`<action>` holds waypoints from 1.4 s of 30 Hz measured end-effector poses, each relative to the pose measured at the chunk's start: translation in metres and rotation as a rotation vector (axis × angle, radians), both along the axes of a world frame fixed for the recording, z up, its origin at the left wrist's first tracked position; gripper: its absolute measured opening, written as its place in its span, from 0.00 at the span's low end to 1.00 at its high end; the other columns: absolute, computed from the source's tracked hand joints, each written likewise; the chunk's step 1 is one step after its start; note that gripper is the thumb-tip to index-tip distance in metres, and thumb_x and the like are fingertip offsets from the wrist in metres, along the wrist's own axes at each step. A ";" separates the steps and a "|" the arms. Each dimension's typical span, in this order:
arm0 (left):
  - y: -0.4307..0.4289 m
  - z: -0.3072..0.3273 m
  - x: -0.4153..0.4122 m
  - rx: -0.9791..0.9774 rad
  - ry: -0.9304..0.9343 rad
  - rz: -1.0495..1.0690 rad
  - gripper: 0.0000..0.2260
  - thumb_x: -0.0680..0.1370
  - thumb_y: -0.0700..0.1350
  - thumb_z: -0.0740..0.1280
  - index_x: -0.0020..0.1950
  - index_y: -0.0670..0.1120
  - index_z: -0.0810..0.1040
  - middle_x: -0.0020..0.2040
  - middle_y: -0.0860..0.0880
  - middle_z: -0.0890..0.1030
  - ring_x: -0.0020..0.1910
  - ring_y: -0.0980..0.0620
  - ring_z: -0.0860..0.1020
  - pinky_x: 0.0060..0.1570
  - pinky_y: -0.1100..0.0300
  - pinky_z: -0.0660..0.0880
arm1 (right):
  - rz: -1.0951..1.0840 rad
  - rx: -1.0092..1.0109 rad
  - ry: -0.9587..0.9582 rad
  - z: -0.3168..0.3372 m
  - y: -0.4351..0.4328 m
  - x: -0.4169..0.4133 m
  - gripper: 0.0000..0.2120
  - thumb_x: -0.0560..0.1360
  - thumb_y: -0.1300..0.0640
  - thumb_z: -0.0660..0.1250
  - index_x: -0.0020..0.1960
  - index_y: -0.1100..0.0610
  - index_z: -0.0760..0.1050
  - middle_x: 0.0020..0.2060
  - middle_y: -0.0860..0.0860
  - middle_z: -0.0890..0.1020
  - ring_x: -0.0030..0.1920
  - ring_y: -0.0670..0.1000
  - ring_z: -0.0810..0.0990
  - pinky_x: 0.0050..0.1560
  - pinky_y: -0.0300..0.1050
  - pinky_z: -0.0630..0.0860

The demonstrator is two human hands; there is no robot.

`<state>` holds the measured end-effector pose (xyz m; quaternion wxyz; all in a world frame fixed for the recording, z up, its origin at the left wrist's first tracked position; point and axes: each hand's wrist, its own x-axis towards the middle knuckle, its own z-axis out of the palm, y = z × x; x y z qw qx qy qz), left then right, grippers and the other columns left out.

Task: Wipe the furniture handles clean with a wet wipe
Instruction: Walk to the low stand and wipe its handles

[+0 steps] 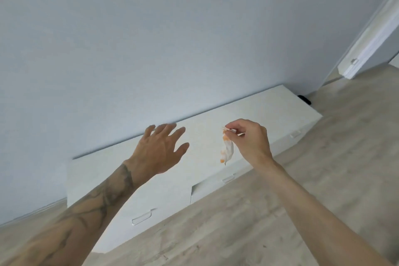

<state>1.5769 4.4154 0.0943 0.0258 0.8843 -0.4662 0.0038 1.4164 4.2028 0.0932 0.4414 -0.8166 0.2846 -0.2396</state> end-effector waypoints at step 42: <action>-1.082 0.138 -0.216 -0.014 0.065 -0.349 0.27 0.88 0.63 0.51 0.86 0.56 0.59 0.85 0.52 0.63 0.84 0.50 0.60 0.84 0.47 0.51 | -0.352 -0.200 0.068 0.156 -0.999 -0.280 0.09 0.76 0.65 0.74 0.49 0.52 0.88 0.44 0.45 0.88 0.48 0.48 0.87 0.54 0.45 0.83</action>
